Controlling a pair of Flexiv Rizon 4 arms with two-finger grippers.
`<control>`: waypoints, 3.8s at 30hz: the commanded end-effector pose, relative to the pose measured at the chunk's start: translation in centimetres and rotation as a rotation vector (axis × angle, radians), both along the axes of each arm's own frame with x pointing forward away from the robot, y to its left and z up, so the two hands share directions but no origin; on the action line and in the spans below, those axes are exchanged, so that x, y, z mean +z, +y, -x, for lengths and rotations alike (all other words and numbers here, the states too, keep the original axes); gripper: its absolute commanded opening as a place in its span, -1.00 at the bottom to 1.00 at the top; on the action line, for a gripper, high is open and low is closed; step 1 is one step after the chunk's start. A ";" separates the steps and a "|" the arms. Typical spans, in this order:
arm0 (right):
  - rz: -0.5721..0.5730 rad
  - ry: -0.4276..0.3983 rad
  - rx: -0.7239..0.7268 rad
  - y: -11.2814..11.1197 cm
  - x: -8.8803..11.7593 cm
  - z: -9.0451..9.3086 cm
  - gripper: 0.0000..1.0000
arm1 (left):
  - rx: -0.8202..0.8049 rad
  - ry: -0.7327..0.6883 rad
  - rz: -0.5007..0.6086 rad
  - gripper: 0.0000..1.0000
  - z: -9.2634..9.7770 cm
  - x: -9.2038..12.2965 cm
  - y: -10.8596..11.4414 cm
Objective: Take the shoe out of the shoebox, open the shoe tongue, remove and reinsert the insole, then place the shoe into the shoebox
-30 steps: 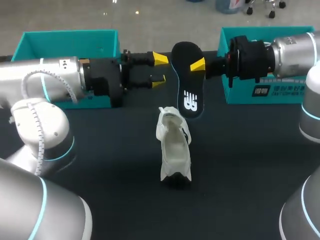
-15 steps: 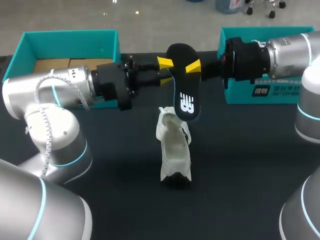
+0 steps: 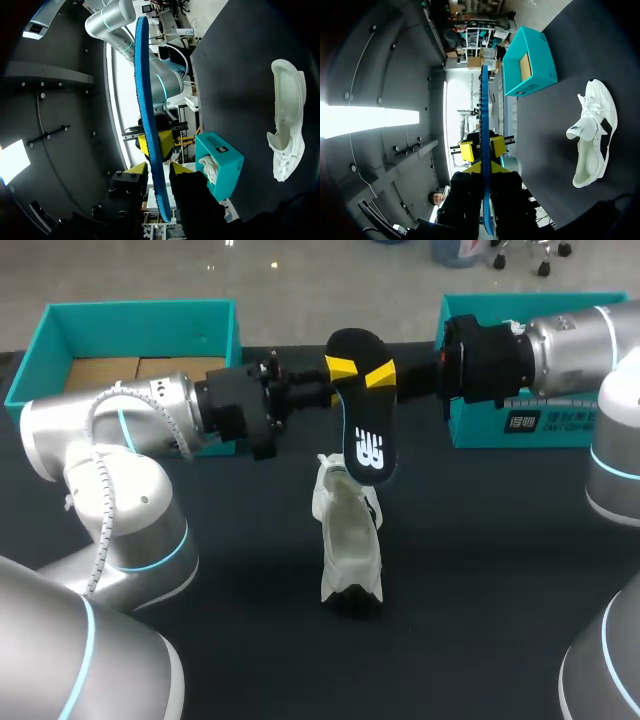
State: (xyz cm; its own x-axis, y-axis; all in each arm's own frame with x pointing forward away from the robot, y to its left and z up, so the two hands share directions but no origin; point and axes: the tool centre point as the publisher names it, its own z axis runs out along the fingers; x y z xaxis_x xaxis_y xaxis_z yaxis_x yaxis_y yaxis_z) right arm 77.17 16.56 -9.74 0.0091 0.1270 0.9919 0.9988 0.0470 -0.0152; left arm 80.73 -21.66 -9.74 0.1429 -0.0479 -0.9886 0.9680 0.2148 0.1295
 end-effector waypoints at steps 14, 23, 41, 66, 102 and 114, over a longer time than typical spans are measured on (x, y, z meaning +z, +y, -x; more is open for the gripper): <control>-0.001 -0.002 0.014 0.4 0.1 -0.1 -0.11 | -0.004 0.042 0.017 -1.00 0.1 -0.6 -0.5; -0.004 -0.014 -0.050 -2.1 -1.1 -0.3 1.00 | -0.035 0.116 0.025 -1.00 0.5 -1.3 0.1; 0.217 -0.083 -0.181 -9.7 -4.7 1.0 1.00 | -0.068 0.182 -0.007 -1.00 1.8 -3.0 1.1; 0.338 -0.100 -0.223 -11.5 -5.2 1.3 1.00 | -0.068 0.182 -0.007 -1.00 1.8 -3.0 1.1; 0.376 -0.110 -0.278 -18.4 -8.9 8.3 1.00 | -0.068 0.182 -0.007 -1.00 1.8 -3.0 1.1; 0.376 -0.110 -0.278 -18.4 -8.9 8.3 1.00 | -0.113 0.292 0.033 -1.00 3.0 -2.8 1.2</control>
State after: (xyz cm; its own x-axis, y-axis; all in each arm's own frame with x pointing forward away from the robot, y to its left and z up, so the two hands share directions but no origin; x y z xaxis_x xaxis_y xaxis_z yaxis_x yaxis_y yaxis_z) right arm 68.98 -1.91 -18.71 -0.0113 0.4818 0.8762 0.9701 -0.2071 0.1264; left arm 78.40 -20.69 -12.42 -0.1061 -0.0759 -0.9915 0.9858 0.1222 -0.1149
